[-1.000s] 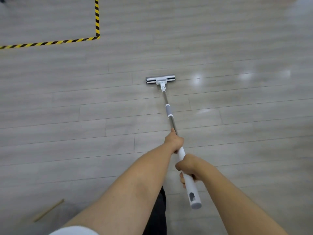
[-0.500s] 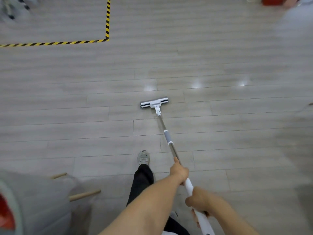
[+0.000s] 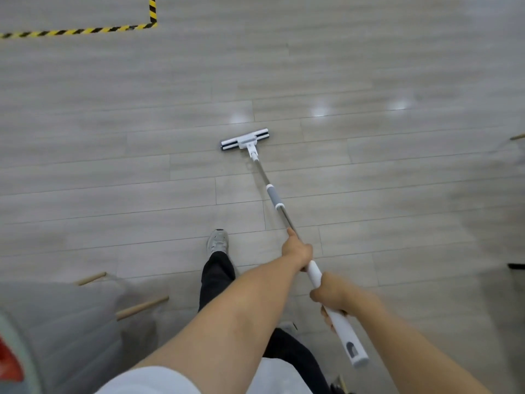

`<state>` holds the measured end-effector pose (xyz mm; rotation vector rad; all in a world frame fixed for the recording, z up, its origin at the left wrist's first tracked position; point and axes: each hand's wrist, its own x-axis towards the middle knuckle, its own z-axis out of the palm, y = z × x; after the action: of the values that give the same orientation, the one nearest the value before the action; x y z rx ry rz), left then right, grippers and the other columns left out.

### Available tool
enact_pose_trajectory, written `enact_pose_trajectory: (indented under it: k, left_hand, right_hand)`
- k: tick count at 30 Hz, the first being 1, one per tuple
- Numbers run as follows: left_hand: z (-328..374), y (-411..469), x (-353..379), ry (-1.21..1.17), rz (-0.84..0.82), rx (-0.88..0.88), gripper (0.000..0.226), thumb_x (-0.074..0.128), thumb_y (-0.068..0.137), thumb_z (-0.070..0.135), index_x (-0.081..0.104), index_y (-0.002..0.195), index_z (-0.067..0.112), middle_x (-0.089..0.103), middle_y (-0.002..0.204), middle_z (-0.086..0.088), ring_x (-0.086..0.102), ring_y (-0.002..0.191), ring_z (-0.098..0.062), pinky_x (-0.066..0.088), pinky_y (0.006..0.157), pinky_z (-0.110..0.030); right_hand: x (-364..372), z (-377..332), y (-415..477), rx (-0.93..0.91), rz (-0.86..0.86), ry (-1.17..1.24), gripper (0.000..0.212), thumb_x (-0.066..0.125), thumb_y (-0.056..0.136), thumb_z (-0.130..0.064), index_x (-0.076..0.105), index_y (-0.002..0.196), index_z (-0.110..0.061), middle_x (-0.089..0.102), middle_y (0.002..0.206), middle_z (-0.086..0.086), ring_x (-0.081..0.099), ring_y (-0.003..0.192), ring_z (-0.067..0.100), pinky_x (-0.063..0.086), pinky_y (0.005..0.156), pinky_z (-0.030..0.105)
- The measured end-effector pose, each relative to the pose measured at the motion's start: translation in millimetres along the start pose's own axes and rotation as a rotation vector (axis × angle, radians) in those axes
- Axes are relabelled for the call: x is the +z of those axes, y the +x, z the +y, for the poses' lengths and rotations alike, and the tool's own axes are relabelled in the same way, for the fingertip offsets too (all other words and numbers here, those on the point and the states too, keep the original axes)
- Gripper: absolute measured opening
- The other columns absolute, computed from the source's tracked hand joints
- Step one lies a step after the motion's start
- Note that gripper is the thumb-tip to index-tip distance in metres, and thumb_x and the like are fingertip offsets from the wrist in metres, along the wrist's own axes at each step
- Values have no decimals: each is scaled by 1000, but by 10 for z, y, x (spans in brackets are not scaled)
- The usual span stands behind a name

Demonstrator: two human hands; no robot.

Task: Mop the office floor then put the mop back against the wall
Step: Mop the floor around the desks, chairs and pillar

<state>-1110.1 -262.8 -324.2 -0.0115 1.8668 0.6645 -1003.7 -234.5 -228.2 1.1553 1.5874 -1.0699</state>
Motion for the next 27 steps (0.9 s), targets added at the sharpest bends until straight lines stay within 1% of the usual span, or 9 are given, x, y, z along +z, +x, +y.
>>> enact_pose_trajectory:
  k: [2, 5, 7, 9, 15, 17, 19, 23, 27]
  left_hand:
    - [108, 203, -289, 19, 9, 12, 86, 50, 93, 19, -3, 161, 30, 61, 128, -10, 64, 108, -33, 58, 65, -36]
    - [288, 591, -802, 25, 21, 39, 82, 52, 93, 21, 8, 161, 30, 63, 126, -11, 64, 106, -34, 61, 77, -40]
    - [445, 903, -1210, 30, 25, 52, 83, 53, 94, 22, 5, 161, 32, 60, 130, -11, 63, 109, -34, 60, 82, -41]
    - [648, 1256, -1655, 44, 32, 64, 84, 54, 95, 22, 4, 161, 32, 59, 132, -12, 62, 110, -35, 61, 81, -41]
    - [1422, 2307, -3244, 66, 93, 119, 75, 57, 90, 21, 25, 157, 29, 63, 121, -12, 64, 103, -34, 60, 85, -43]
    - [1639, 2605, -3737, 73, 95, 115, 71, 60, 88, 22, 33, 153, 28, 63, 116, -12, 66, 100, -33, 61, 80, -44]
    - [1782, 2830, -4099, 68, 84, 107, 69, 59, 89, 21, 33, 152, 28, 63, 116, -12, 66, 99, -33, 61, 72, -40]
    - [1842, 3027, -4390, 69, 65, 99, 77, 57, 89, 19, 23, 156, 35, 62, 116, -11, 67, 100, -33, 62, 79, -46]
    - [1684, 2942, -4304, 121, 66, 100, 75, 54, 91, 22, 20, 157, 35, 59, 117, -10, 64, 99, -33, 62, 79, -45]
  right_hand:
    - [-53, -320, 144, -13, -2, 8, 16, 53, 93, -13, 42, 105, -10, 70, 81, 17, 66, 62, 30, 63, 75, 53]
    - [-144, -923, 380, -20, -7, 44, 21, 54, 92, -12, 42, 109, -8, 71, 78, 16, 68, 61, 30, 63, 73, 51]
    - [-242, -1406, 560, -21, -18, 86, 24, 54, 93, -11, 44, 114, -3, 70, 77, 17, 67, 59, 29, 64, 69, 49]
    - [-385, -1945, 753, -25, -36, 127, 25, 52, 94, -9, 45, 117, -2, 69, 76, 17, 67, 56, 28, 63, 64, 44]
    - [-828, -3804, 1382, -67, -63, 274, 21, 52, 97, -8, 44, 116, -5, 66, 83, 17, 66, 65, 28, 63, 74, 48]
    - [-938, -4372, 1554, -68, -91, 329, 19, 50, 100, -7, 44, 117, -5, 63, 82, 16, 64, 63, 26, 63, 69, 42]
    - [-1006, -4793, 1689, -59, -111, 372, 20, 49, 101, -7, 43, 120, -5, 62, 80, 15, 63, 62, 26, 62, 65, 40]
    - [-977, -5127, 1874, -52, -110, 385, 24, 48, 100, -6, 42, 123, -5, 62, 79, 15, 64, 61, 25, 61, 61, 39]
    - [-836, -5012, 1872, -26, -117, 390, 19, 48, 99, -5, 43, 118, -4, 59, 77, 14, 62, 58, 24, 58, 50, 33]
